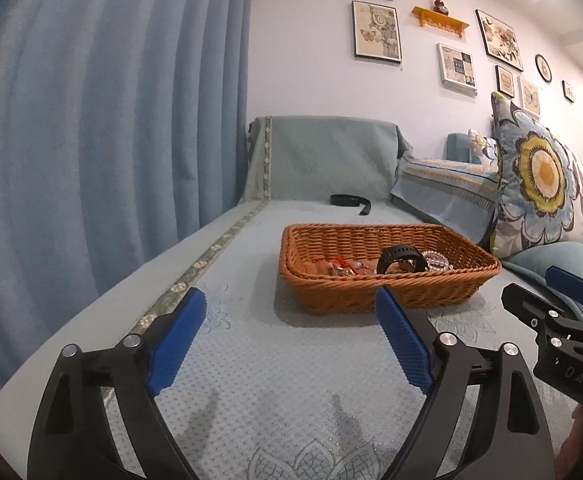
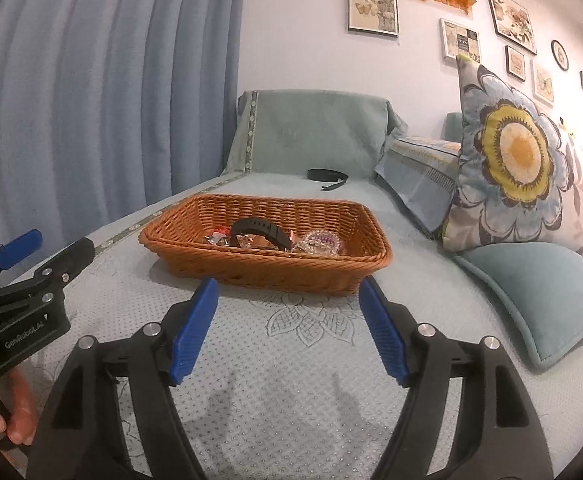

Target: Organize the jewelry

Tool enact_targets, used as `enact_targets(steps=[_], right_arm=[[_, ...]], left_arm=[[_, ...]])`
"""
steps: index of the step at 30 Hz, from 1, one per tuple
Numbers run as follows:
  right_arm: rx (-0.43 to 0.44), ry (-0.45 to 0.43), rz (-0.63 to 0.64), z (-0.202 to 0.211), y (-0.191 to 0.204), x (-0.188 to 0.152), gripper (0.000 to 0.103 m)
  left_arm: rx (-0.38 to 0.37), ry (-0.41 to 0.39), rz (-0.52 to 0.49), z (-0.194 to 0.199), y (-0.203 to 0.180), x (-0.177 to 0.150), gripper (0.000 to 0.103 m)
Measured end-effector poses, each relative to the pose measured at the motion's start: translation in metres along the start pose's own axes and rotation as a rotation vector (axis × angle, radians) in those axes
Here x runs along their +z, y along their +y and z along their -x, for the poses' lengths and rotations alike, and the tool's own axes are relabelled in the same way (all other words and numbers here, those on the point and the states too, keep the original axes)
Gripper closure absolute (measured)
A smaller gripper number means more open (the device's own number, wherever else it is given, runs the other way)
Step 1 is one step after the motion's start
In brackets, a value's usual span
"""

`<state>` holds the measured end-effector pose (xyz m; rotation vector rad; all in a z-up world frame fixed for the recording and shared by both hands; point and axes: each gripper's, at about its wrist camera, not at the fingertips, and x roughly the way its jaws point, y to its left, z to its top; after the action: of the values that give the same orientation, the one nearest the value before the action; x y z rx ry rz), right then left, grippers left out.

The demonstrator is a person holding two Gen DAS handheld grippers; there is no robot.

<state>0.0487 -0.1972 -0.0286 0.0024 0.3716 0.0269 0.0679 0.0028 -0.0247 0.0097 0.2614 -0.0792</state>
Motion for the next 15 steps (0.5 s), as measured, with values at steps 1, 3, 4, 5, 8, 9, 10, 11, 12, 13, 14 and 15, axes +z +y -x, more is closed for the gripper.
enact_targets(steps=[1,3,4,5,8,9,10,11,12,13,14,15], right_arm=[[0.003,0.003,-0.009,-0.0006,-0.0018,0.0000,0.034],[0.005,0.008,-0.022,-0.0019,-0.0049,0.0000,0.033],[0.007,0.010,-0.027,-0.0025,-0.0062,0.0000,0.033],[0.008,0.014,-0.028,-0.0034,-0.0065,-0.0001,0.033],[0.014,0.022,-0.021,-0.0054,-0.0052,-0.0003,0.032],[0.015,0.024,-0.016,-0.0057,-0.0043,-0.0003,0.031],[0.013,0.023,-0.011,-0.0058,-0.0032,-0.0003,0.031],[0.013,0.022,-0.007,-0.0054,-0.0021,-0.0004,0.030],[0.014,0.021,-0.005,-0.0051,-0.0015,-0.0004,0.029],[0.013,0.021,-0.005,-0.0053,-0.0015,-0.0005,0.029],[0.014,0.023,-0.009,-0.0057,-0.0022,-0.0004,0.029],[0.016,0.023,-0.012,-0.0051,-0.0025,-0.0008,0.029]], left_arm=[[0.002,-0.003,-0.001,0.0003,-0.0005,-0.0003,0.015],[0.006,-0.004,-0.001,0.0005,-0.0001,-0.0004,0.013],[0.006,-0.002,0.000,0.0005,0.0005,-0.0007,0.012],[0.005,0.000,0.001,0.0003,0.0012,-0.0010,0.012],[-0.001,0.004,0.009,-0.0009,0.0026,-0.0007,0.009],[-0.002,0.006,0.011,-0.0011,0.0036,-0.0008,0.008],[-0.002,0.008,0.012,-0.0020,0.0035,-0.0008,0.008],[-0.003,0.011,0.013,-0.0024,0.0041,-0.0011,0.008],[-0.003,0.013,0.014,-0.0030,0.0036,-0.0009,0.008],[-0.003,0.013,0.015,-0.0036,0.0037,-0.0010,0.008],[-0.003,0.013,0.014,-0.0037,0.0038,-0.0010,0.008],[-0.004,0.013,0.013,-0.0038,0.0038,-0.0011,0.008]])
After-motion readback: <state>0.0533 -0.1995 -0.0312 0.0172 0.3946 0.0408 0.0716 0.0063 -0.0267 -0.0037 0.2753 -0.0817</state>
